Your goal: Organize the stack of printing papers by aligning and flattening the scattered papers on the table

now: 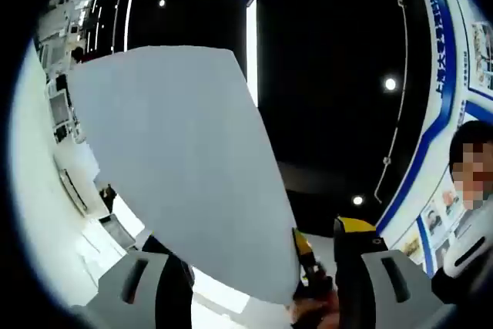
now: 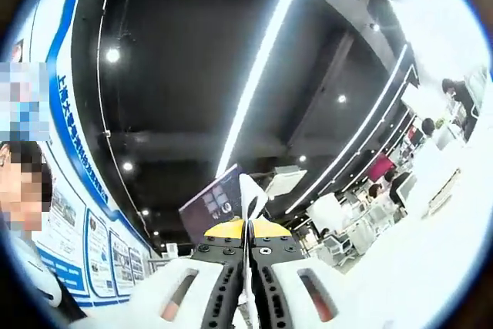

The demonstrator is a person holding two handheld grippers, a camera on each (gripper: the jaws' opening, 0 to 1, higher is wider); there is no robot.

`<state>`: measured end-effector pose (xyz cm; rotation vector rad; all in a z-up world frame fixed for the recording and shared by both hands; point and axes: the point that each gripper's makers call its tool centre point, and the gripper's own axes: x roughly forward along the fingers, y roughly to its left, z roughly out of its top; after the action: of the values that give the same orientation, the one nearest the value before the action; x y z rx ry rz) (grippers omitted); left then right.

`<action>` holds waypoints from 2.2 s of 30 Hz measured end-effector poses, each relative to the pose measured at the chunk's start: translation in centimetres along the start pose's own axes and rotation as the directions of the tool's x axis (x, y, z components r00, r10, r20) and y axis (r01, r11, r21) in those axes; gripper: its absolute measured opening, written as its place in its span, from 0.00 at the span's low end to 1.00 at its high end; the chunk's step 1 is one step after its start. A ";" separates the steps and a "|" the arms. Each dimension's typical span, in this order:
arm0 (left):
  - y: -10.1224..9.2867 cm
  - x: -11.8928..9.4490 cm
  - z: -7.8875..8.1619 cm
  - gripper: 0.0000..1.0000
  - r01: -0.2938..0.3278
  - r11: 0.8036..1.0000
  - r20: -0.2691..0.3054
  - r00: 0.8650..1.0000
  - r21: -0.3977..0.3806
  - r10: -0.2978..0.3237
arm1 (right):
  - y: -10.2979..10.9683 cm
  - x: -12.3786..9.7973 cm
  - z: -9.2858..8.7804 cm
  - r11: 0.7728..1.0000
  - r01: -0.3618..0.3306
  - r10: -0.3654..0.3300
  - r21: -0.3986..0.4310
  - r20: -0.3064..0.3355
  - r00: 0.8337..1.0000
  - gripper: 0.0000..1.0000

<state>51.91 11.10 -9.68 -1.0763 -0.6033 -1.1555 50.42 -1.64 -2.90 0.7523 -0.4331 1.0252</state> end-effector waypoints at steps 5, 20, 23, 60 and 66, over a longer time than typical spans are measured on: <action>0.4 0.2 0.9 0.60 -0.016 0.999 0.031 0.999 0.043 0.015 | -0.7 -0.4 -0.6 0.999 0.020 -0.023 0.032 0.086 0.996 0.00; 2.2 -0.2 4.4 0.21 -0.142 0.984 0.147 0.981 0.112 0.125 | -1.0 -0.8 -3.3 0.996 0.037 -0.047 0.075 0.133 0.990 0.00; 2.0 -0.1 4.3 0.14 -0.135 0.983 0.140 0.983 0.121 0.118 | -1.1 -0.9 -3.9 0.996 0.038 -0.048 0.079 0.131 0.990 0.00; 1.4 -1.3 2.0 0.05 -0.068 0.976 -0.251 0.961 0.207 0.120 | -3.7 -5.5 -1.4 0.998 0.065 -0.062 -0.021 0.127 0.990 0.13; 1.6 -1.9 0.8 0.05 -0.047 0.961 -0.351 0.925 0.272 0.144 | -4.5 -6.5 0.3 0.991 0.099 -0.085 -0.088 0.147 0.985 0.13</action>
<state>52.89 12.63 -11.57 -0.6344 -0.3861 -1.1203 51.32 -7.14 -8.50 0.7566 -0.5618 0.8611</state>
